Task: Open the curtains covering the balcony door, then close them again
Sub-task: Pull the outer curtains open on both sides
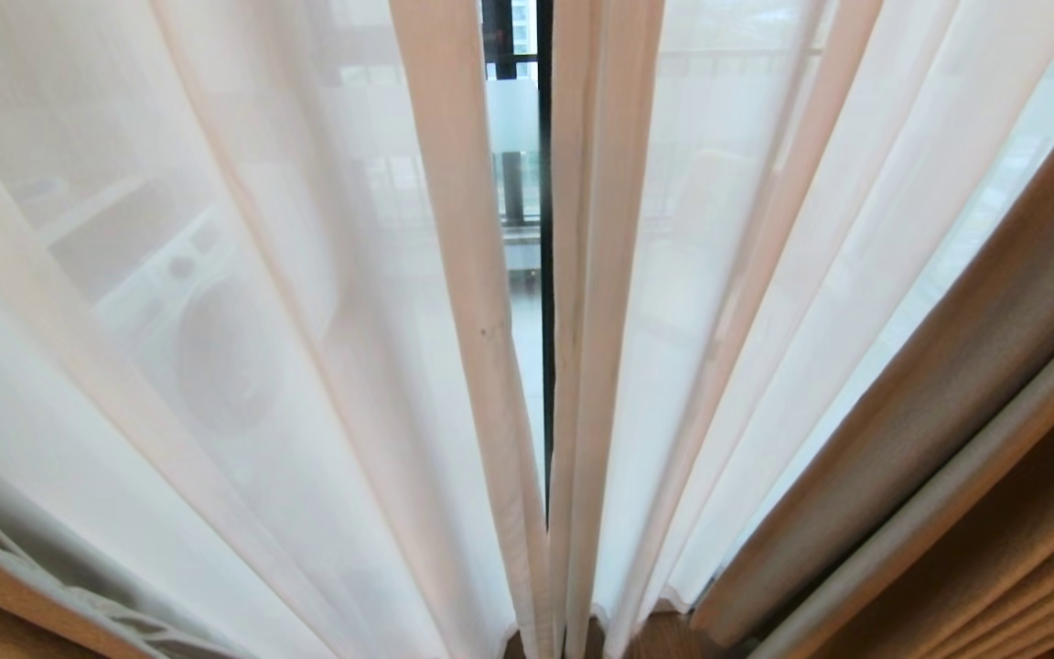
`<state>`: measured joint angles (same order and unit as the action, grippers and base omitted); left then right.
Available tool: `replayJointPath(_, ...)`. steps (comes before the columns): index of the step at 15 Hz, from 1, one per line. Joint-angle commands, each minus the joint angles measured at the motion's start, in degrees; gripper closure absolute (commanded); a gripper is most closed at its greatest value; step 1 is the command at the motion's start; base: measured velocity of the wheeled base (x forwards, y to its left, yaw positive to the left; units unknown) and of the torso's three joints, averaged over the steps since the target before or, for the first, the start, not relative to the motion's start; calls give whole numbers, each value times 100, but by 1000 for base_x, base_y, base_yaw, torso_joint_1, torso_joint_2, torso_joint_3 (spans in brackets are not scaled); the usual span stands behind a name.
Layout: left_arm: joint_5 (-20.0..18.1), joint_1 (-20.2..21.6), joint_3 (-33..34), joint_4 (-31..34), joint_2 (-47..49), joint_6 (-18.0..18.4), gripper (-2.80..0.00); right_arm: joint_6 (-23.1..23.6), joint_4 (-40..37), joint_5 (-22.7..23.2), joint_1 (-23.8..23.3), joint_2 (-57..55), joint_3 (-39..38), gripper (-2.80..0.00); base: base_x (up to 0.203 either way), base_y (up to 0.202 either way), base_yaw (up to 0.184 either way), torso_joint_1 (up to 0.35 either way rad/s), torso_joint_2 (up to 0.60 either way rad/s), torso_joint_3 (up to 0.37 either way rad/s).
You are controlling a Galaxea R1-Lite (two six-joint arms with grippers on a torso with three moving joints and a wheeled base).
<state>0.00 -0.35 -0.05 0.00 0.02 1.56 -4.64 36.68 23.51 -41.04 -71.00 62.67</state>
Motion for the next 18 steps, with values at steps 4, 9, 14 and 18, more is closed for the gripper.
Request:
replayJointPath(4, 0, 0, -4, 0, -2, 2, 0, 7, -473, 10, -313, 1635, -1020, -280, 0, 0, 0, 0, 0, 0)
replayJointPath(9, 0, 0, -4, 0, -2, 2, 0, 240, -1270, 11, -240, 2861, -1786, -280, 0, 0, 0, 0, 0, 0)
replayJointPath(14, 0, 0, -4, 0, -2, 2, 0, 927, -1323, -504, 1184, 3073, -2278, -280, 0, 0, 0, 0, 0, 0)
replayJointPath(18, 0, 0, -4, 0, -2, 2, 0, 1317, -1335, -1372, 2316, 3262, -2915, 0, 0, 0, 0, 0, 0, 0)
